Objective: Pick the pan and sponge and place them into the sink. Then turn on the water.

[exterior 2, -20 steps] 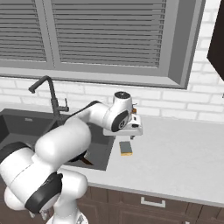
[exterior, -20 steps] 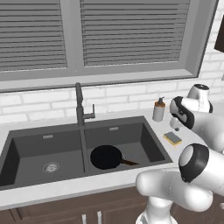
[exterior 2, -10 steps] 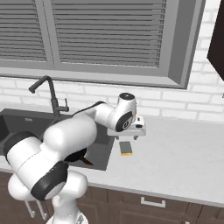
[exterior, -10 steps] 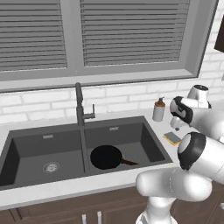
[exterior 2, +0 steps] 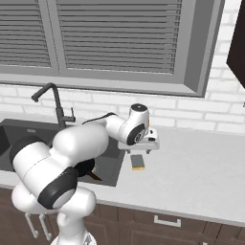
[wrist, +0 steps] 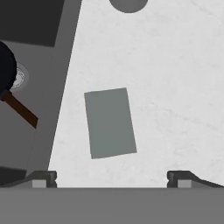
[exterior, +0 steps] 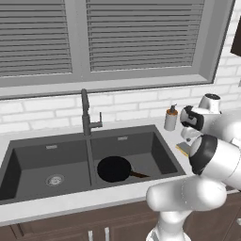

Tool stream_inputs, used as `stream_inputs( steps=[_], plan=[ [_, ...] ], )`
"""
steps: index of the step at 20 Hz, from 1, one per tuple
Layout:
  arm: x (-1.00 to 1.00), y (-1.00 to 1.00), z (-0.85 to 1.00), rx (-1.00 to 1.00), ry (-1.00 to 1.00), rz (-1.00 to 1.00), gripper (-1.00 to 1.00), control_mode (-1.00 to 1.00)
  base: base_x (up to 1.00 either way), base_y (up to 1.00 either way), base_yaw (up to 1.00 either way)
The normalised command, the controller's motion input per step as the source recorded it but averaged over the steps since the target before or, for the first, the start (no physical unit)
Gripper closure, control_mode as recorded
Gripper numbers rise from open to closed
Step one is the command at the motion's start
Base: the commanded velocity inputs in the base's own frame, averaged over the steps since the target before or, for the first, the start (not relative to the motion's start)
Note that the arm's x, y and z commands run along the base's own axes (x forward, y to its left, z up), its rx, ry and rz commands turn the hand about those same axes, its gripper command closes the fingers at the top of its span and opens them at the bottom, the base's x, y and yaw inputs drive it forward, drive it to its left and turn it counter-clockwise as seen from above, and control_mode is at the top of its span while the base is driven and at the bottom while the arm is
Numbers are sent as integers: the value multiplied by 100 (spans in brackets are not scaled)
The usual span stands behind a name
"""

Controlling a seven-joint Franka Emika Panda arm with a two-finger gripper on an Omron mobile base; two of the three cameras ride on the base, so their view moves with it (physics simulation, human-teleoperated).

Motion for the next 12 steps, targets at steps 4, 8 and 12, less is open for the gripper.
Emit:
stream_inputs(
  steps=[4,8,12],
  plan=[
    [8,0,-25,0,0,0,-100,-100,0,0,0],
    [2,0,-23,0,0,0,-100,-100,0,0,0],
    [0,0,-16,0,0,0,-100,-100,0,0,0]
  ],
)
